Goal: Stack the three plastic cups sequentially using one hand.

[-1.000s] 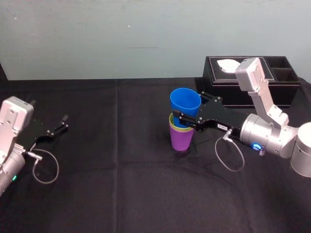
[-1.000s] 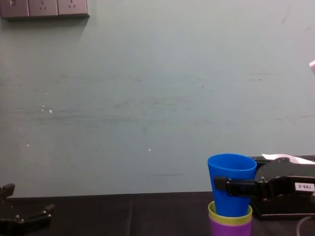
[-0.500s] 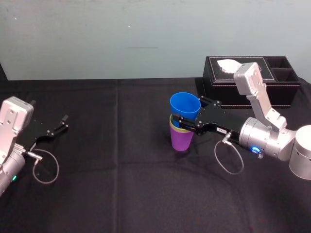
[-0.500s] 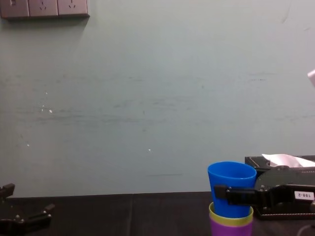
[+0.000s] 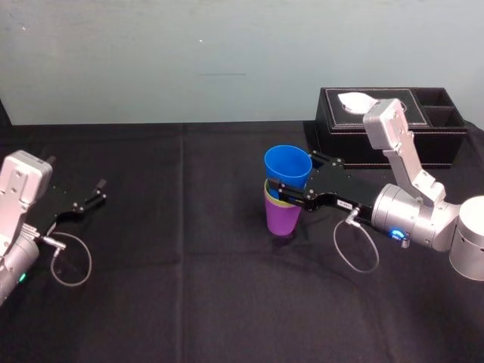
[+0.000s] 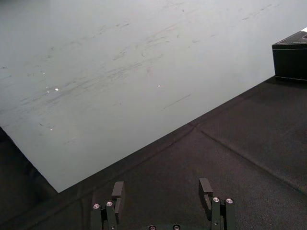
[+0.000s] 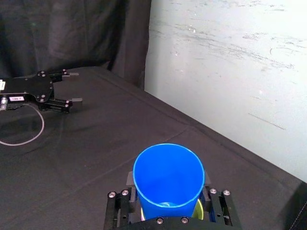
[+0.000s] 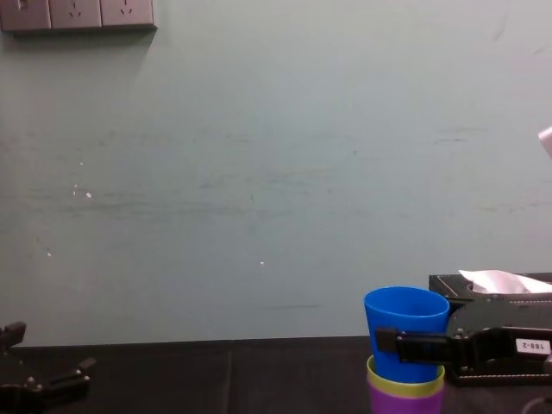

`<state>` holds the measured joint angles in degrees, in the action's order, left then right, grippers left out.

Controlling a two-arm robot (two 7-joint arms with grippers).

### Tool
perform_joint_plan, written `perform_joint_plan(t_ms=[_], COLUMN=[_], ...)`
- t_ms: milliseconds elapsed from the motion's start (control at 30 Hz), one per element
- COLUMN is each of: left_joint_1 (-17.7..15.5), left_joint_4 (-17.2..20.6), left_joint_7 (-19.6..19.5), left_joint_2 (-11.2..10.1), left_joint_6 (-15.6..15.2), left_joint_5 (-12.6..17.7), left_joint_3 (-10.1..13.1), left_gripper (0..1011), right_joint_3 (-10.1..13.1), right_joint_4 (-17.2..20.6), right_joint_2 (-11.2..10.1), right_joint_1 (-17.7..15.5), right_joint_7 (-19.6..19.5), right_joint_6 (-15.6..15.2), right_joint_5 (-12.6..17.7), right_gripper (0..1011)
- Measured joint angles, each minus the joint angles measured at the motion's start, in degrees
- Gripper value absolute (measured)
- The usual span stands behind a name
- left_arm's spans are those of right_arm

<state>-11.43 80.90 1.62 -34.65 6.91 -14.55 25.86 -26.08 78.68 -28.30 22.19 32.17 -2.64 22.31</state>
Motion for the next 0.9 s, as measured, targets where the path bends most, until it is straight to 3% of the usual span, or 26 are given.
perform_joint_plan(t_ms=[367,900], left_joint_1=[0.0,0.0], left_joint_4=[0.0,0.0], left_joint_7=[0.0,0.0], left_joint_2=[0.0,0.0], left_joint_6=[0.0,0.0], left_joint_5=[0.0,0.0], left_joint_3=[0.0,0.0], left_gripper=[1010,1010], right_joint_3=[0.02,0.02], right_joint_4=[0.09,0.16], right_joint_2=[-0.04,-0.06], right_joint_1=[-0.03,-0.03], right_joint_7=[0.0,-0.01], right_joint_6=[-0.02,-0.05], right_joint_5=[0.04,0.07], right_gripper=[994,1003])
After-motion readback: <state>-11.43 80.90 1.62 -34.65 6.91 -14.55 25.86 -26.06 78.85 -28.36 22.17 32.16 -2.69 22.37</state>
